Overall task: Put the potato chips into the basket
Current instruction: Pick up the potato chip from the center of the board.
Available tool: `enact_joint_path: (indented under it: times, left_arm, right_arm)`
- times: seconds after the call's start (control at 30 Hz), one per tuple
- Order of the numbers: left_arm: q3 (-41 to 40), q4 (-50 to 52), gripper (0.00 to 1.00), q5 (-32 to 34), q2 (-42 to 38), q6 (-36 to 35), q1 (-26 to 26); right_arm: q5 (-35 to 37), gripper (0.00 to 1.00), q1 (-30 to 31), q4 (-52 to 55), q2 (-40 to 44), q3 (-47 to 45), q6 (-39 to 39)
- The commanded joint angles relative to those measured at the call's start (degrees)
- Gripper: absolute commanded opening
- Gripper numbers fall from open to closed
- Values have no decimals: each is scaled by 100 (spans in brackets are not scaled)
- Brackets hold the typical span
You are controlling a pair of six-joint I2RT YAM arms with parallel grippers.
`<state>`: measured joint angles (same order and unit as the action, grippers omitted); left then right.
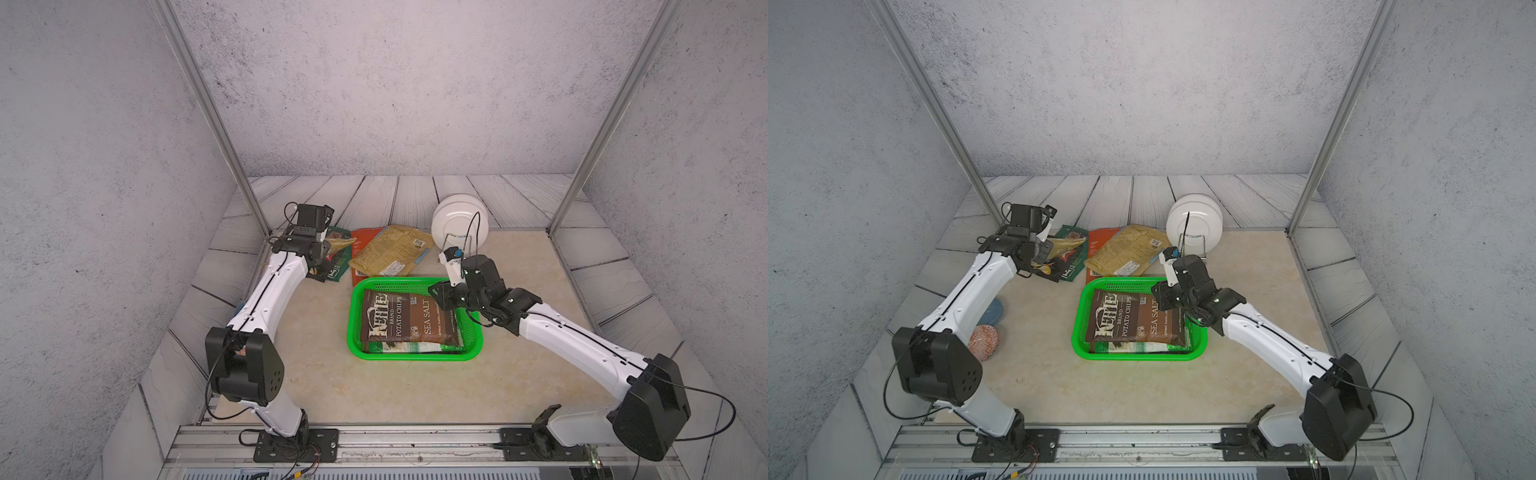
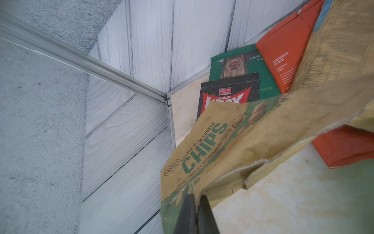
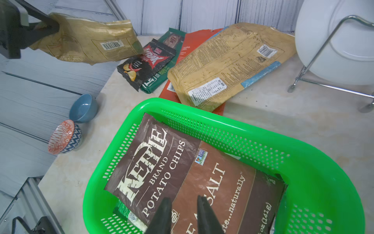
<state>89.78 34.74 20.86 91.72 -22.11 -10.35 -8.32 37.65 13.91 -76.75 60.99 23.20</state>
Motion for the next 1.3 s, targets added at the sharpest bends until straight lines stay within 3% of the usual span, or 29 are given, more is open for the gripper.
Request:
enact_joint_path:
  times: [0.0,0.37,0.6,0.97,1.27]
  left_arm:
    - [404,461,0,-678,-510,0,29]
    - [1132,2264,0,-3672,-1226,30,24]
    - [1492,2760,0,-4959,-1343,141,24]
    - [1709,2758,0,-5923,-1414,589,24]
    - [1703,2760,0,-6653,-1410,917,33]
  right_arm:
    - [-460,26,-2,-448,424,-95,-173]
    - [-2007,25,16,-1215,500,282,44]
    - [-2332,35,76,-1936,472,-38,-510]
    - [-3020,48,184,-2654,228,-275,-1090]
    - [-2614,49,184,-2404,-141,-167,-1676]
